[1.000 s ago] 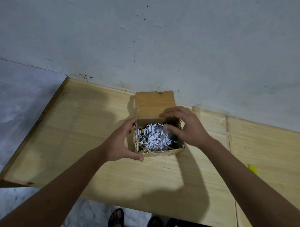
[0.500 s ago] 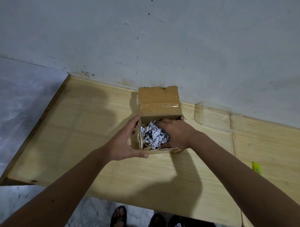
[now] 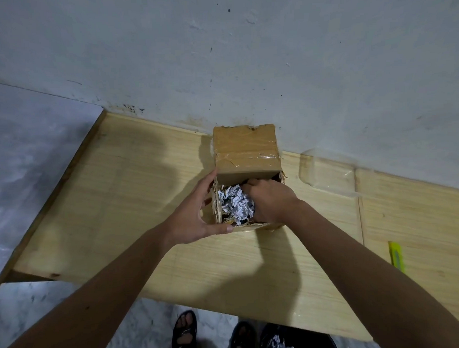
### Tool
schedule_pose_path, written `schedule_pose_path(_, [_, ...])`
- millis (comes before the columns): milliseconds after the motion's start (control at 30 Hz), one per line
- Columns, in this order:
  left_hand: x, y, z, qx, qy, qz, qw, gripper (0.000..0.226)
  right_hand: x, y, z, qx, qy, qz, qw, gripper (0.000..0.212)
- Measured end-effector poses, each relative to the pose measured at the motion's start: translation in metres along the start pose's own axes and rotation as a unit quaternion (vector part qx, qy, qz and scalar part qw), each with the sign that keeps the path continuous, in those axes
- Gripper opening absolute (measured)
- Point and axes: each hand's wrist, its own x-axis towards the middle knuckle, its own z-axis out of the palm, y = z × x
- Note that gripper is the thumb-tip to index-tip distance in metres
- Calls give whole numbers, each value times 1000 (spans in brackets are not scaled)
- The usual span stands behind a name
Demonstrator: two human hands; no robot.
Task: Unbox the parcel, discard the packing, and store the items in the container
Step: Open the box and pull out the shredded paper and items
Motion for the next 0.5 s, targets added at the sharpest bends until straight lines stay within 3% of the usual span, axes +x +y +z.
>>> schedule_pose_path(100, [0, 0, 1, -8, -2, -6, 1000, 130, -3, 1, -5, 30, 3, 3, 1000, 56])
schedule_pose_path(300, [1, 0, 7, -32, 13, -5, 999, 126, -4, 1, -14, 25, -18, -4, 1000, 52])
schedule_pose_path(500, [2, -3, 6, -32, 10, 1, 999, 128, -4, 0, -11, 53, -34, -16, 998, 63])
